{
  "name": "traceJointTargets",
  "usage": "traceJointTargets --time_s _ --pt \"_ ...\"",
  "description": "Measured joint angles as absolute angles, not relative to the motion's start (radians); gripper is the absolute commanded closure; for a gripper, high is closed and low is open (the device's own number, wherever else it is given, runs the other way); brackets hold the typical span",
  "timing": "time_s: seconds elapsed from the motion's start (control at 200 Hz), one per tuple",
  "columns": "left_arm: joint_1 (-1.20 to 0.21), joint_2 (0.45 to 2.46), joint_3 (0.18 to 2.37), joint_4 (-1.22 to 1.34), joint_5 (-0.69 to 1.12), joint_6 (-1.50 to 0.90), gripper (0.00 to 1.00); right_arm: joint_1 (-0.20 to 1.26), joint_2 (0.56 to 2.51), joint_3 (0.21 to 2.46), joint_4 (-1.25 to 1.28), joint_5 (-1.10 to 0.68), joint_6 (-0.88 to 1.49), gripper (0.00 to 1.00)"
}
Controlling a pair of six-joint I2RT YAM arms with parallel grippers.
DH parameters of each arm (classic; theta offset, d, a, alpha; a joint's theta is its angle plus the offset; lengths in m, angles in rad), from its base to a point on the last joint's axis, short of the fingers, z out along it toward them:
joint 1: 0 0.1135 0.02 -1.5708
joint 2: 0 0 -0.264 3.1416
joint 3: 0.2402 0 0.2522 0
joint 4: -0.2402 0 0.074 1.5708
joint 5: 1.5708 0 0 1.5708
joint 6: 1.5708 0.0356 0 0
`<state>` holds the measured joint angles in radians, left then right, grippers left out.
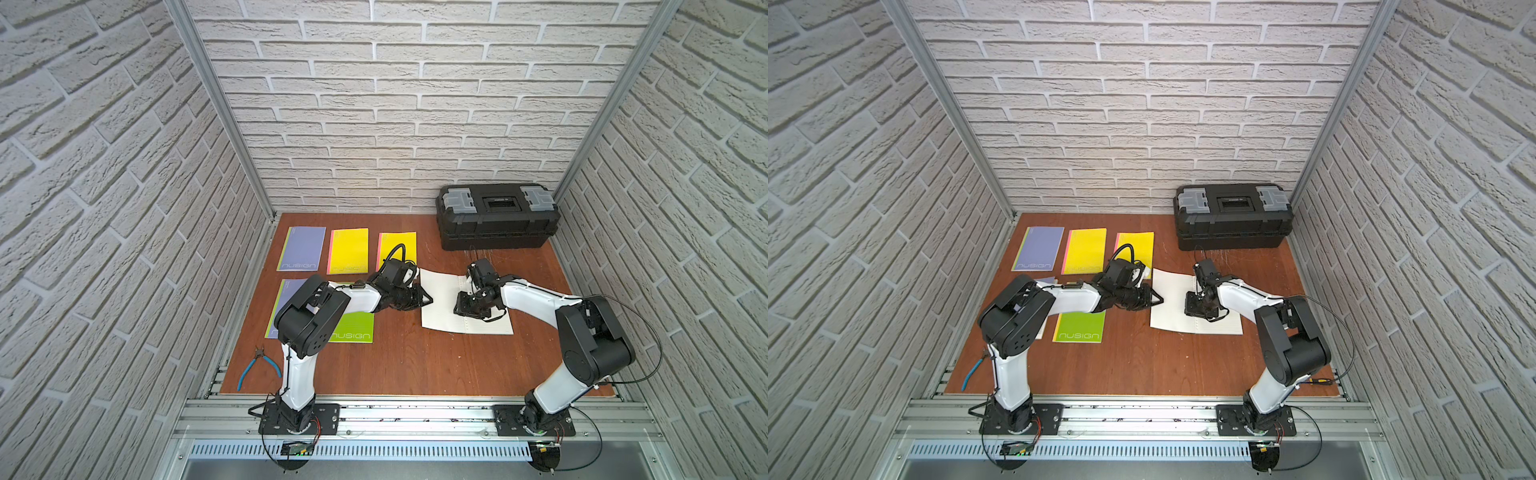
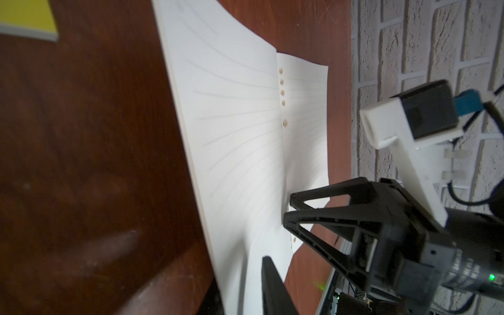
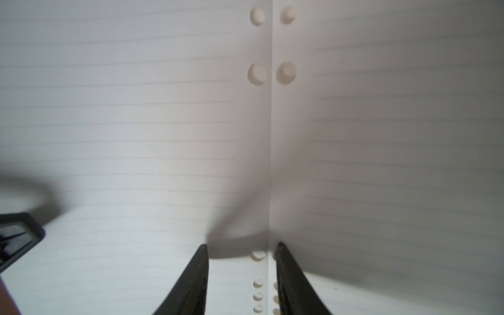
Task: Close the notebook
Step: Close the notebook at the center of the board.
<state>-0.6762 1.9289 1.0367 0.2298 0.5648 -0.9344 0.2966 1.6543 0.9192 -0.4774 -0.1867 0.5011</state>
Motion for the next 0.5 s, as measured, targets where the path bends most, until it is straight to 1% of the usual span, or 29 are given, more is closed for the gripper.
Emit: traceJointTargets --time_s 0.08,0.155,0.36,0.5 --pt "-0.676 1.914 1.031 0.215 0.562 -0.928 0.88 0.297 1.652 0.918 -0.476 -0.187 0.501 0.58" --pt "-0.676 1.903 1.028 0.197 0.557 -0.917 0.91 0.297 1.645 0.912 -0.476 -0.194 0.501 0.58" --pt "-0.676 1.893 1.019 0.147 0.541 -0.900 0.95 0.308 1.604 0.892 -0.520 -0.216 0.501 0.58" --pt "-0.673 1.873 1.006 0.129 0.530 -0.890 0.95 0.308 1.554 0.891 -0.544 -0.220 0.501 0.57"
